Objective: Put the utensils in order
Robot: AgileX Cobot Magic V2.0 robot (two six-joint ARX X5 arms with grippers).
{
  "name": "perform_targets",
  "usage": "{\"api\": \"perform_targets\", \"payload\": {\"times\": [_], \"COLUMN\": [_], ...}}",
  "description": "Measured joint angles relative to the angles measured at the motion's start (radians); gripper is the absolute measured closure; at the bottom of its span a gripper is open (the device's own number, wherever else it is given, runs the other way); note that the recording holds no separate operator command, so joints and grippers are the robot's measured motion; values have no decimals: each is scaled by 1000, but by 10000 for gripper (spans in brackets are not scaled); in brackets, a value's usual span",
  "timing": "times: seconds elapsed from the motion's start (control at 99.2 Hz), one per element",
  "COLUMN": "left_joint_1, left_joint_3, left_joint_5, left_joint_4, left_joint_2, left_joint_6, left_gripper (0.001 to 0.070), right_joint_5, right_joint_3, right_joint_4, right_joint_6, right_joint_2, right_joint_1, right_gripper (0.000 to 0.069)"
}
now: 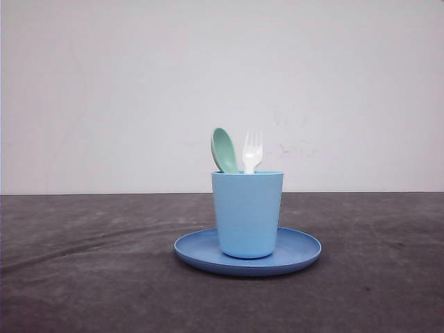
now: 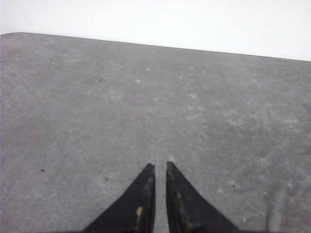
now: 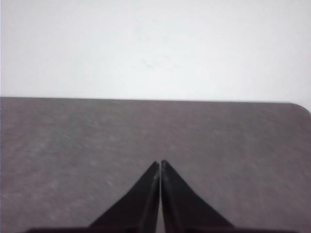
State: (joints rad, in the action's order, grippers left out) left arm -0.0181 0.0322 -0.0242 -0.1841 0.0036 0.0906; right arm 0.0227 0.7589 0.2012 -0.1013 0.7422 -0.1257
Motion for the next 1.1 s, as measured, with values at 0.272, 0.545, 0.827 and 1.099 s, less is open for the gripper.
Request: {"api": "perform_targets", "payload": {"times": [0.272, 0.545, 0.827, 1.099], "left_joint_1": [0, 0, 0, 0], "left_joint_3": [0, 0, 0, 0], "left_joint_5": [0, 0, 0, 0], "left_joint_4": [0, 0, 0, 0], "left_joint_2": [0, 0, 0, 0], "left_joint_6": [0, 0, 0, 0], "left_gripper": [696, 696, 696, 696], "right_joint_5": [1, 2, -24, -46], "right_joint_3": [-379, -632, -737, -740], "right_joint_4": [14, 26, -16, -21], "right_joint_6": [0, 4, 20, 36], "right_joint_2": [-335, -681, -735, -736], "right_joint_1": [13, 32, 39, 63], "right_gripper": [687, 687, 687, 687]}}
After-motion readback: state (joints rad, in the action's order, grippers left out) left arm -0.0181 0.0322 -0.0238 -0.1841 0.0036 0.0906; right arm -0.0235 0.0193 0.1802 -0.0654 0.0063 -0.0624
